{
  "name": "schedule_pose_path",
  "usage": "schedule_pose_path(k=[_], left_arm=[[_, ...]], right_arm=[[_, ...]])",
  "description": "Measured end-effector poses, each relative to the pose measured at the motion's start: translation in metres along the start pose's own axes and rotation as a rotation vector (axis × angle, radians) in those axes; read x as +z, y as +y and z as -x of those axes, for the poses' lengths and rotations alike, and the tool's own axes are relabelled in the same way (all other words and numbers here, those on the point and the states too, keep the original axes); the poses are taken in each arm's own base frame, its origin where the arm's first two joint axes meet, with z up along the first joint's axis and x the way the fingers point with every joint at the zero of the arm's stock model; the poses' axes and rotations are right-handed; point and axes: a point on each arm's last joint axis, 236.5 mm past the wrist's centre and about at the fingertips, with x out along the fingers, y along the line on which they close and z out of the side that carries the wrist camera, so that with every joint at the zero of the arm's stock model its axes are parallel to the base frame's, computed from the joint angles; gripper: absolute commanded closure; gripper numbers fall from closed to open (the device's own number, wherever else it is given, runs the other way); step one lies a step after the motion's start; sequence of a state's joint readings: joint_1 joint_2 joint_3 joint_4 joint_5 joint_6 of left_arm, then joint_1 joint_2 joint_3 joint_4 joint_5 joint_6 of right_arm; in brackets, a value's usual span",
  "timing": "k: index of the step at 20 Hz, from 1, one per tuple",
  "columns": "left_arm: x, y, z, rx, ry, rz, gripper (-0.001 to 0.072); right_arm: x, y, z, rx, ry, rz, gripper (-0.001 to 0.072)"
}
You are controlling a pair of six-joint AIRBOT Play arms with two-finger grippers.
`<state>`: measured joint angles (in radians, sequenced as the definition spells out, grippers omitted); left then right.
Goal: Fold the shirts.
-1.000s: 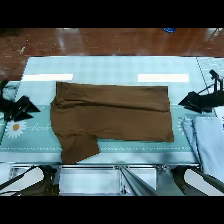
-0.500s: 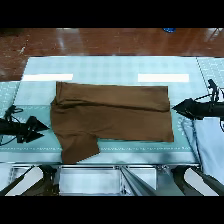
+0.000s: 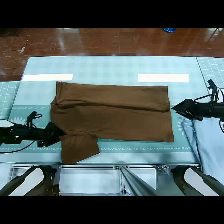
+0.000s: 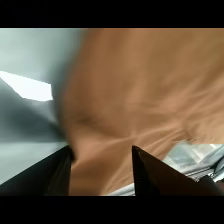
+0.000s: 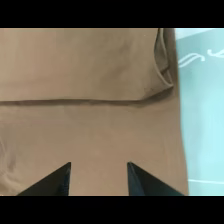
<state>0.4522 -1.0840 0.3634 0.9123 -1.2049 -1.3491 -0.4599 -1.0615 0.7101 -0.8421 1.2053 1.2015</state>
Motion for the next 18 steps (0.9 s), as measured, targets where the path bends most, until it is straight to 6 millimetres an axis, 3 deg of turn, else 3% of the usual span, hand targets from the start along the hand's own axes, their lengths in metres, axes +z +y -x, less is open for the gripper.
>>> schedule_pose_path(k=[1, 4, 6, 13, 16, 18], left_arm=[[0.002, 0.000, -0.004, 0.012, -0.011, -0.019, 0.0683], [0.010, -0.007, -0.010, 0.019, -0.051, -0.053, 0.0686], [0.011, -0.012, -0.010, 0.020, -0.048, -0.075, 0.0686], [-0.001, -0.023, -0.006, -0.001, 0.009, -0.120, 0.0686], [-0.006, -0.026, -0.006, -0.012, 0.030, -0.124, 0.0686], [-0.008, -0.026, -0.006, -0.014, 0.038, -0.125, 0.0686]], right_arm=[[0.000, -0.003, 0.001, -0.010, -0.001, -0.004, 0.0300], [-0.005, -0.036, 0.012, -0.098, 0.013, -0.066, 0.0300], [-0.028, -0.059, 0.020, -0.155, 0.077, -0.137, 0.0300], [-0.111, -0.078, 0.007, -0.175, 0.267, -0.302, 0.0300], [-0.132, -0.082, 0.001, -0.197, 0.337, -0.315, 0.0300], [-0.135, -0.084, -0.006, -0.198, 0.355, -0.323, 0.0300]])
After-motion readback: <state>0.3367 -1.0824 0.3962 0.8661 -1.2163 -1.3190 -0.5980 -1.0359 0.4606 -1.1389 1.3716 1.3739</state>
